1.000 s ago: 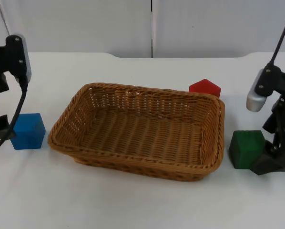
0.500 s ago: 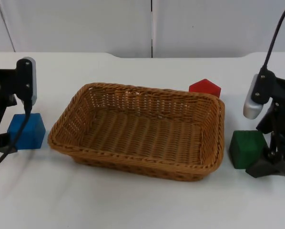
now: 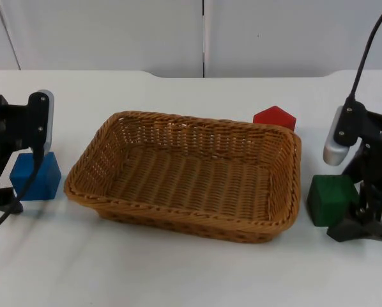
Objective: Pick up one cube with each hand and place exactly two cubes into the same basket, leaving the remaining cube outside.
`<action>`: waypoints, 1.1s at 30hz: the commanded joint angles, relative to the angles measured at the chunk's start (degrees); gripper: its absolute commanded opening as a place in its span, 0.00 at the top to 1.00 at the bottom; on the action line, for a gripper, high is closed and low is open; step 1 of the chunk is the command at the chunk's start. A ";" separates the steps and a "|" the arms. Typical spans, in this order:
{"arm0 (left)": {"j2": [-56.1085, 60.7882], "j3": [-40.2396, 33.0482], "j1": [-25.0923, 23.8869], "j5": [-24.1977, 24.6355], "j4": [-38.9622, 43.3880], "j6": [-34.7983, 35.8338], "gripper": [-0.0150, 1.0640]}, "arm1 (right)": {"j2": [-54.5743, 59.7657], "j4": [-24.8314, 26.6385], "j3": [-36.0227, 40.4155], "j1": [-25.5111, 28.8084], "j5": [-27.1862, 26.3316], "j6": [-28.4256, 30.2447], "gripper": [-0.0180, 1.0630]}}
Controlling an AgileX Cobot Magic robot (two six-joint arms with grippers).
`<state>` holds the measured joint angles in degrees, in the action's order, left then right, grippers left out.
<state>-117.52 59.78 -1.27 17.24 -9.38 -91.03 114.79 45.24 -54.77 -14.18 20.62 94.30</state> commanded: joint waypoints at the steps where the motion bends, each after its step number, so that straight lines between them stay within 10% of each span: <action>1: -0.74 0.01 0.12 -0.20 -0.05 -0.72 0.01 | -0.09 0.27 -0.14 -0.44 -0.02 1.32 0.02; 33: -0.74 0.01 0.12 -1.53 -0.05 -10.62 0.01 | -0.01 7.96 -0.14 -0.44 -0.43 11.71 0.02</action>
<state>-117.56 59.78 -1.27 15.95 -9.38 -101.50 114.90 52.89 -54.77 -14.18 19.66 105.56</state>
